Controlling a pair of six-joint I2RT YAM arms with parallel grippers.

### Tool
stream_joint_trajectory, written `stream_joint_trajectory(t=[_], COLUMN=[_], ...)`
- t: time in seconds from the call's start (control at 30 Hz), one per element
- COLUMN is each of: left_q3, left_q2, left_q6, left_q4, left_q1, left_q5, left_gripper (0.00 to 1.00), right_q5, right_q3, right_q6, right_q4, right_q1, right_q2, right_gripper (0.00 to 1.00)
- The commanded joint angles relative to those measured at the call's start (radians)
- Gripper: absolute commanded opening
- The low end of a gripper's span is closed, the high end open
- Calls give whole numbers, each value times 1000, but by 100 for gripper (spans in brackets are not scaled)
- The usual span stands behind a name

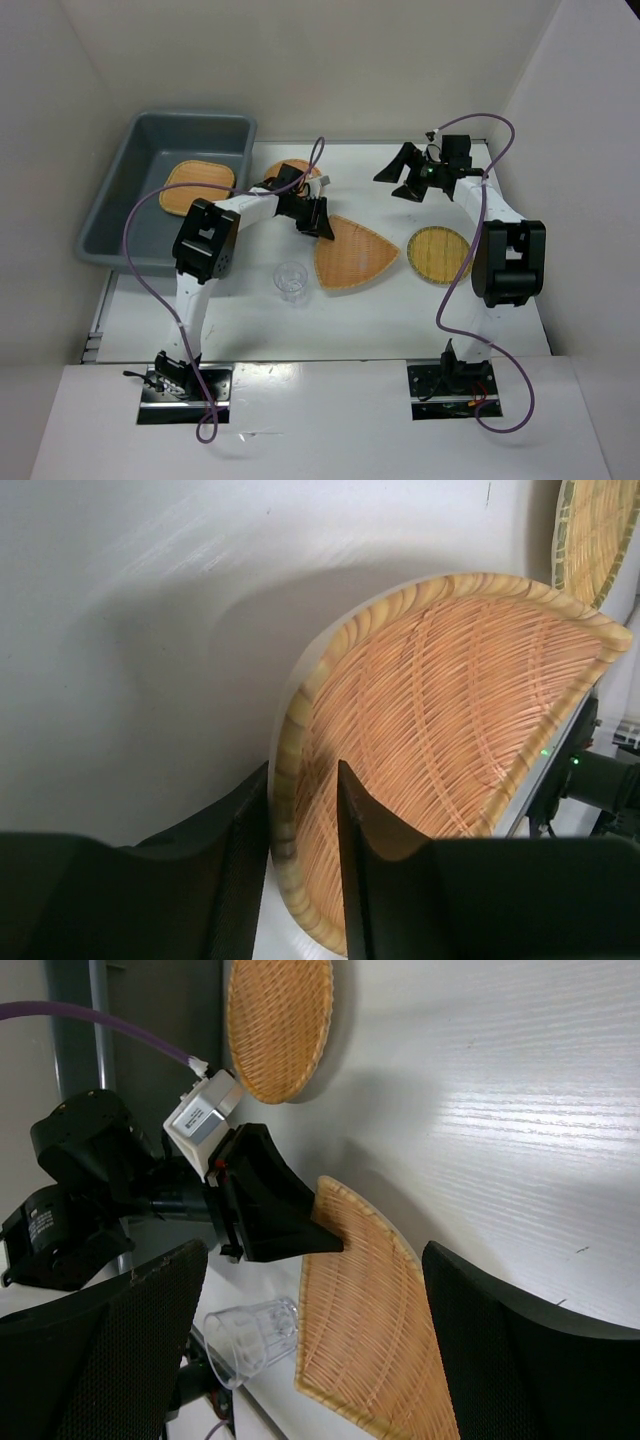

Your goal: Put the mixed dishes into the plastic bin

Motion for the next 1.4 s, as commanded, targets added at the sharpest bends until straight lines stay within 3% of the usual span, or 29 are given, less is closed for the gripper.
stream_joint_trajectory(t=[0.0, 0.17, 0.33, 0.63, 0.87, 1.1, 1.37], left_q3=[-2, -2, 33, 184, 340, 339, 95], left_q2=[38, 28, 19, -97, -145, -258, -551], left_q6=[9, -23, -55, -124, -262, -365, -384], left_q4=[9, 19, 28, 17, 57, 143, 132], left_q1=[-1, -1, -1, -1, 88, 265, 662], left_q5=[30, 30, 30, 56, 90, 60, -143], left_gripper=[36, 25, 0, 0, 0, 0, 0], right_q5=[-12, -12, -12, -137, -44, 4, 15], right_q3=[-14, -14, -14, -4, -73, -84, -112], right_q6=[-9, -9, 0, 111, 137, 137, 137], right_q4=[34, 44, 53, 137, 171, 162, 171], right_q1=[-6, -6, -6, -96, -179, -179, -179], right_q2=[-51, -51, -60, -135, -235, -244, -244], right_gripper=[93, 93, 93, 100, 100, 100, 100])
